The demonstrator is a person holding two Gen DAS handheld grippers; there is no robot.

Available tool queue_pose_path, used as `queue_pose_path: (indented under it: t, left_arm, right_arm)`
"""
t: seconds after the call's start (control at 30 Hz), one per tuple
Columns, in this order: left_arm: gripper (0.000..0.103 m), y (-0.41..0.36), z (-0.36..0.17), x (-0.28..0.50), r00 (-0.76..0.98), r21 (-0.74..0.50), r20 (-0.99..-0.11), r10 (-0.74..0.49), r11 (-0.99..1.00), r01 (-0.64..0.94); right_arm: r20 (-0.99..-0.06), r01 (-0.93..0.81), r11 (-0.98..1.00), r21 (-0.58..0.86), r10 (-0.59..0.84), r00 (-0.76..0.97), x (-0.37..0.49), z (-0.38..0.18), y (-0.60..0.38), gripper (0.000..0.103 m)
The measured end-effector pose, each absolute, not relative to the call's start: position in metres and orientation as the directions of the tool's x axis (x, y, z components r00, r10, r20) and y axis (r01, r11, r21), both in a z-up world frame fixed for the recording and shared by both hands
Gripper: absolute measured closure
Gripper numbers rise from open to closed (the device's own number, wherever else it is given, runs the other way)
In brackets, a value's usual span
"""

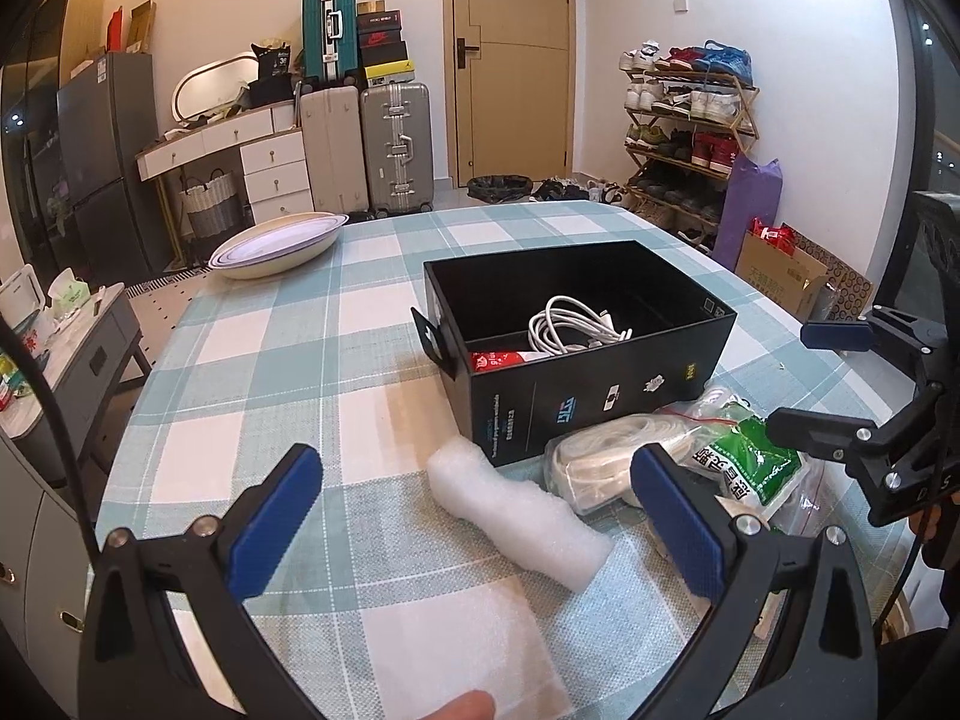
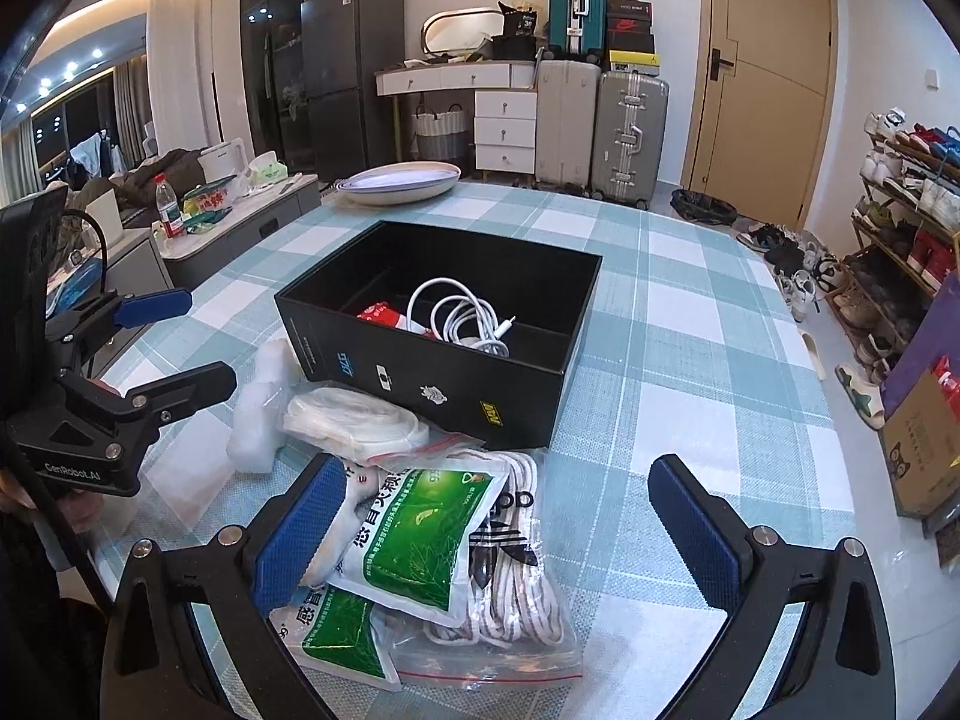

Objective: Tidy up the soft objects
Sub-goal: 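Withdraw both grippers from the box toward the remaining items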

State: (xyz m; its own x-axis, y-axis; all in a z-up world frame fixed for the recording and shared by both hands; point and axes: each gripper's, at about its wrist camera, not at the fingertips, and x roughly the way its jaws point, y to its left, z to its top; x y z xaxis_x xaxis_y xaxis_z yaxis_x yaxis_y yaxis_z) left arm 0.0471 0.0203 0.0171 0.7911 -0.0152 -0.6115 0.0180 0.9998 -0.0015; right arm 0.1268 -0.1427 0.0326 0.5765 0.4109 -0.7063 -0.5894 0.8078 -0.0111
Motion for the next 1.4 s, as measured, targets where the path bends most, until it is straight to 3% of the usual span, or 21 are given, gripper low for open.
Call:
queue_pose_path:
  t: [0.73, 1.4]
  left_arm:
    - [0.0, 0.018, 0.006, 0.052, 0.765, 0.016, -0.644, -0.009, 1.0, 0.025]
    - [0.0, 0.016, 0.002, 0.053, 0.757, 0.023, -0.653, -0.008, 0.999, 0.031]
  right_arm:
    - [-0.784, -0.611, 0.79, -0.055, 0.345, 0.516, 0.133, 0.001, -0.124, 0.001]
    - [-0.783, -0.621, 0.776, -0.113, 0.316, 0.537, 0.127, -0.001, -0.121, 0.001]
